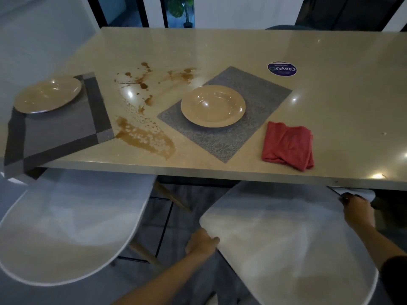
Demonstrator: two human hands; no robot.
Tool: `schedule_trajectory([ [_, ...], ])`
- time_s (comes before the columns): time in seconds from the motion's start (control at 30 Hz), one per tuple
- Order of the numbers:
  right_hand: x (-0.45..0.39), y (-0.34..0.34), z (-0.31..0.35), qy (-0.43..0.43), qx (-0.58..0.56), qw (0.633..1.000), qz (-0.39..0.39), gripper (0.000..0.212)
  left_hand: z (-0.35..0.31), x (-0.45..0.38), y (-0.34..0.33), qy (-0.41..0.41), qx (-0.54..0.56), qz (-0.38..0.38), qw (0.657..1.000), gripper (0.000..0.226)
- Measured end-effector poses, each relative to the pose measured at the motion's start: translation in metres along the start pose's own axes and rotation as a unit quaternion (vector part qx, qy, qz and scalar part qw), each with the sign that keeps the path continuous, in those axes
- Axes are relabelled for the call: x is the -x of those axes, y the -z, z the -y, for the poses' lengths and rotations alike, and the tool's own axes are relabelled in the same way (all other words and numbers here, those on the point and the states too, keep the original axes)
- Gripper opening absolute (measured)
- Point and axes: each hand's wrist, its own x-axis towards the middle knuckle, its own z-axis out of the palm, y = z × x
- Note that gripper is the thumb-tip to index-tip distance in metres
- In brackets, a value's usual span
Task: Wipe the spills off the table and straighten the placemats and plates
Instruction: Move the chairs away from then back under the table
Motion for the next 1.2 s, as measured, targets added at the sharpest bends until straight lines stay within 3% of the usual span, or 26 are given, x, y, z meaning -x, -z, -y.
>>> schedule_trajectory([
  [0.17,-0.003,0.013,0.010,-0.089,-0.022,0.994,0.058,0.026,-0.044,-0.020,0.022,-0.014,-0.071,-0.059,0.996,0.035],
  [0.33,0.011,0.012,0.010,-0.130,-0.028,0.989,0.065,0.026,-0.066,-0.036,0.040,-0.028,-0.061,-0.127,0.990,0.031],
  [0.47,0.035,0.010,0.005,-0.124,-0.038,0.991,0.034,0.026,-0.043,-0.028,0.013,-0.086,0.043,-0.091,0.991,0.029],
  [0.57,0.055,0.009,0.002,-0.119,-0.041,0.992,0.025,0.025,-0.029,0.000,-0.025,-0.096,0.082,-0.033,0.991,0.074],
  [0.67,0.070,0.007,-0.003,-0.127,-0.031,0.991,0.018,0.023,-0.034,0.011,-0.036,-0.067,0.077,-0.036,0.994,0.087],
  [0.83,0.078,0.006,-0.012,-0.131,-0.037,0.991,0.018,0.021,-0.051,-0.009,-0.025,-0.082,0.052,-0.032,0.995,0.082],
  [1.0,0.081,0.004,-0.015,-0.160,-0.034,0.985,0.055,0.024,-0.074,-0.036,-0.005,-0.079,-0.084,-0.046,0.992,0.079],
  [1.2,0.087,-0.010,-0.011,-0.120,-0.001,0.990,0.075,0.024,-0.086,-0.052,0.021,-0.114,-0.121,-0.033,0.986,0.068],
])
